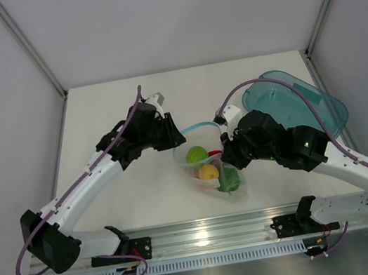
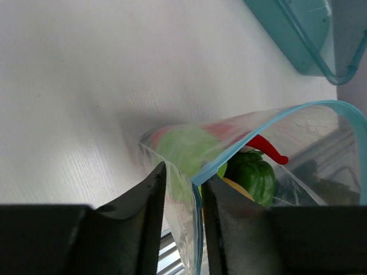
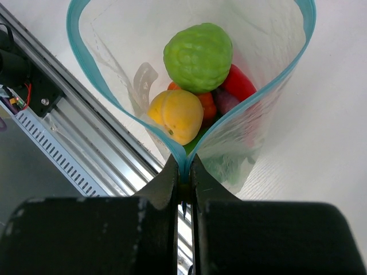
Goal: Place the food in the zip-top bag and seal the zipper
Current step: Adjust the zipper food storage bag at the center of the board.
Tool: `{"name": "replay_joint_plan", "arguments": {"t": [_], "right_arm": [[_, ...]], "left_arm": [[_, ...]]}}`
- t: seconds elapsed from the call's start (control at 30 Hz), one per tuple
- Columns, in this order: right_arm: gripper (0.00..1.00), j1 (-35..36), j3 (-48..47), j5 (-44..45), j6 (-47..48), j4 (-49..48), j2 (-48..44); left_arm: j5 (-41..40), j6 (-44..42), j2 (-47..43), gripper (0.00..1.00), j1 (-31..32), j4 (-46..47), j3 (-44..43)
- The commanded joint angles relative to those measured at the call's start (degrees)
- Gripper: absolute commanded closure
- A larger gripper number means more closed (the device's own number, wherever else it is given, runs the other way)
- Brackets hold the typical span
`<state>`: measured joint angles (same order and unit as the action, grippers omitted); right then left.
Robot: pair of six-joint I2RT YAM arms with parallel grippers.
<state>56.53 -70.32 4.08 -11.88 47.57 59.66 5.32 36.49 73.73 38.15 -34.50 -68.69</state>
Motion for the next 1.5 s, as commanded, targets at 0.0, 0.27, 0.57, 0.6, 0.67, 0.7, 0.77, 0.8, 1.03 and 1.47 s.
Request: {"name": "replay_joint_plan", "arguments": {"t": [0.0, 0.27, 0.57, 0.6, 0.67, 0.7, 0.77, 0.8, 1.03, 1.47], "right_arm": [[1.00, 0.3, 0.5, 0.8, 0.3, -1.7, -1.6], [1.00, 0.2, 1.6, 7.3, -1.5, -0.8, -2.5], [1.00, -9.7, -4.2, 8.6, 2.0, -2.4, 2.9], [1.00, -10.4, -4.1, 7.8, 2.3, -2.7, 2.9], [1.00, -11.7, -3.0, 5.2, 2.4, -3.4, 2.7], [1.00, -11.9, -2.2, 4.0, 2.5, -4.1, 2.7], [1.00, -11.9, 0.9, 0.4, 2.3, -6.2, 2.3], [1.00, -11.9, 2.0, -0.9, 2.4, -6.9, 2.3], [1.00, -12.1, 5.6, -3.4, 4.1, -8.0, 3.6], [1.00, -12.1, 4.4, -8.4, 6.3, -6.3, 4.6]], "left_arm": [[-0.4, -1.7, 0.6, 0.69, -1.0, 0.0, -2.8], [-2.3, -1.8, -0.3, 0.99, -3.3, -2.8, -4.2], [-7.9, 3.3, -17.5, 0.99, -3.4, -5.7, 5.1], [-8.3, 4.6, -19.4, 0.99, -3.3, -5.9, 5.8], [-8.2, 5.8, -25.3, 0.99, -3.3, -5.7, 9.3], [-7.9, 6.3, -27.0, 0.99, -3.4, -4.5, 10.3], [-7.5, 6.8, -30.2, 0.99, -3.4, -3.9, 13.8], [-7.8, 7.3, -30.7, 0.99, -3.3, -3.8, 14.7], [-5.4, 9.1, -29.2, 1.00, -3.4, -1.2, 23.7], [-7.6, -3.8, -38.3, 0.05, -3.4, -0.1, 16.6]]}}
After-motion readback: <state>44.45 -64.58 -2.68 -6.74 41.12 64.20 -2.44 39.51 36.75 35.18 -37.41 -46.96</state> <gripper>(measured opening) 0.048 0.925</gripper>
